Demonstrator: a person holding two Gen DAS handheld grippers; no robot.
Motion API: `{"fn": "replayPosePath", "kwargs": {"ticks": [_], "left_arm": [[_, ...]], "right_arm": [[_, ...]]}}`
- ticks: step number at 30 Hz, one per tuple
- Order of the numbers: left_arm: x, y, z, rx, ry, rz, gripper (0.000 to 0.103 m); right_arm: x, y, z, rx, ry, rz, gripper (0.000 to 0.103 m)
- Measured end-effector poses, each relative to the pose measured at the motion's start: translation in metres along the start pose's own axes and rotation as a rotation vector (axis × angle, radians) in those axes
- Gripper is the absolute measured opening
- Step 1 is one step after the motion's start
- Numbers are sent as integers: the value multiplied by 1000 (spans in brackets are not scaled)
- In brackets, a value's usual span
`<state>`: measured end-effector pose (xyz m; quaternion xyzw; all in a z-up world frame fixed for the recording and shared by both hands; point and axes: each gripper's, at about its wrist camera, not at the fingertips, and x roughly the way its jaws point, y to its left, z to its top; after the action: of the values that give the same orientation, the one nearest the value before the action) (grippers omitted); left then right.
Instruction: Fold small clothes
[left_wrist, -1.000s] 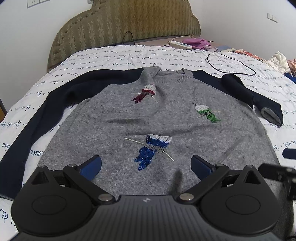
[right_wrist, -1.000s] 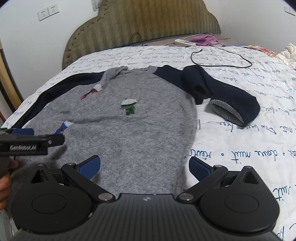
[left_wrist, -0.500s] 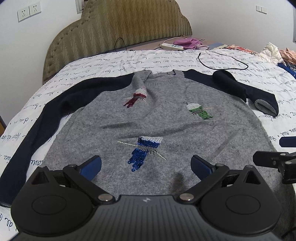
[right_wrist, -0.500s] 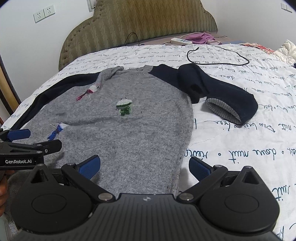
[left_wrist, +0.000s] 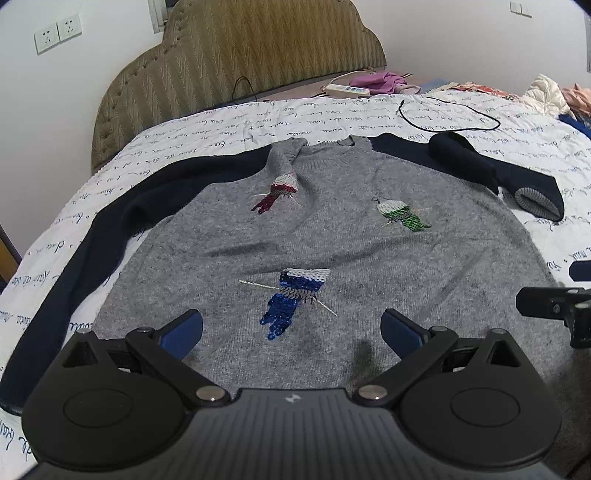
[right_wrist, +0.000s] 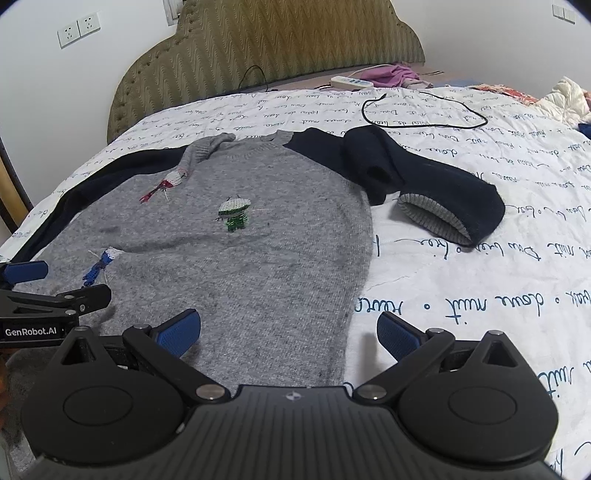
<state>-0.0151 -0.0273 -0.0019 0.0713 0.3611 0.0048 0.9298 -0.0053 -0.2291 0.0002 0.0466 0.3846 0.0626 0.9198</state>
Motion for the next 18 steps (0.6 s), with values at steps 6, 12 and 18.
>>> {"fn": "replayPosePath", "kwargs": {"ticks": [6,12,18], "left_arm": [[0,1,0,-14,4,-22,103],[2,3,0,-33,11,-31,103],[2,4,0,-37,12,-34,103]], "right_arm": [[1,-1,0,10,4,3,103],[1,-2,0,19,10,4,103],[3,-2,-1,16,14,4,103]]}}
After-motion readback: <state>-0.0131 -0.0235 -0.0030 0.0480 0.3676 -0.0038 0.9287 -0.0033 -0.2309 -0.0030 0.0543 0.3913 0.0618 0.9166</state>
